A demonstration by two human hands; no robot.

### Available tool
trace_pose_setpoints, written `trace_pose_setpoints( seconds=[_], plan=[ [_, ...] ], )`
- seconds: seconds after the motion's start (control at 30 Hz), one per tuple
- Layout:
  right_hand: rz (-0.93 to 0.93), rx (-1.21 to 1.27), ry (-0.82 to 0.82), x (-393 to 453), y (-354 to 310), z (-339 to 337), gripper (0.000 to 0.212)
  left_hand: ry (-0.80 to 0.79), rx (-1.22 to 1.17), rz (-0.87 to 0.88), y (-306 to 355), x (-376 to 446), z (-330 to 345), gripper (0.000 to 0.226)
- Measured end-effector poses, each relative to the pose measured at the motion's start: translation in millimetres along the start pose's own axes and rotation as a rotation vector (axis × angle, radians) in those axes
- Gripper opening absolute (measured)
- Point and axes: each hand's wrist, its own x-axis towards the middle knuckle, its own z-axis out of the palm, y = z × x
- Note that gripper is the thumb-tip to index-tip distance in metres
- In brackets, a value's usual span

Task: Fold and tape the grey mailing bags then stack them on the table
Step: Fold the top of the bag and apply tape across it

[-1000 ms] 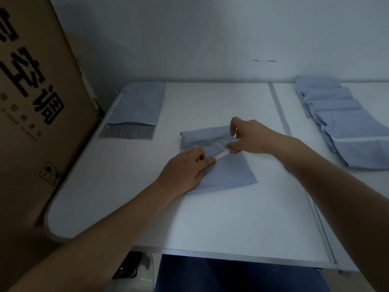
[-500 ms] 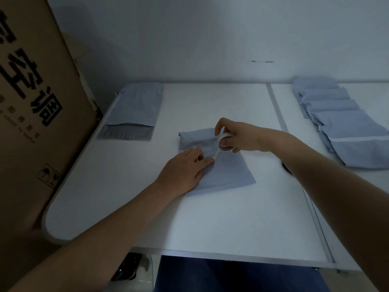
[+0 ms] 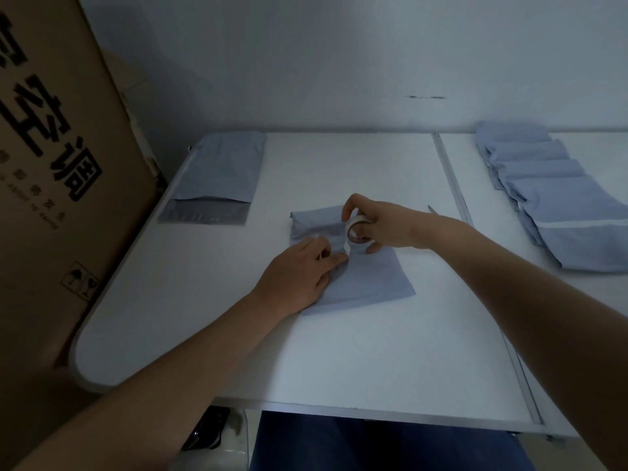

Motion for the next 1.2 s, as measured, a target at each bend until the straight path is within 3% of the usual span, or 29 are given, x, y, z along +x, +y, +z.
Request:
trace_pose_setpoints(
  seconds=[0.2,0.4,0.53,0.63,1.2],
  plan=[
    [-0.019,0.026,0.004,-2.0,-3.1,-1.4,0.021,-0.006,0.002,-0.008,0.1,-0.9,1.0,0.039],
    [-0.060,-0.132,0.061,-2.9,-8.5,-3.0,0.008,-0.013,-0.001,-0.012,1.2,-0.2,-1.0,0.040],
    [-0.050,-0.261,0.172,-3.3,-8.5,-2.5,0.023,-0.005,-0.019,-0.009,0.6,0.2,0.7,0.039],
    [-0.029,-0.291,0.191,-5.1,-3.9,-3.7,0.019,0.003,-0.029,-0.012,0.3,-0.2,1.7,0.037],
    [0.027,-0.297,0.232,-14.3,12.1,-0.7,0.013,-0.003,0.005,-0.015,0.4,0.4,-0.7,0.039]
  ],
)
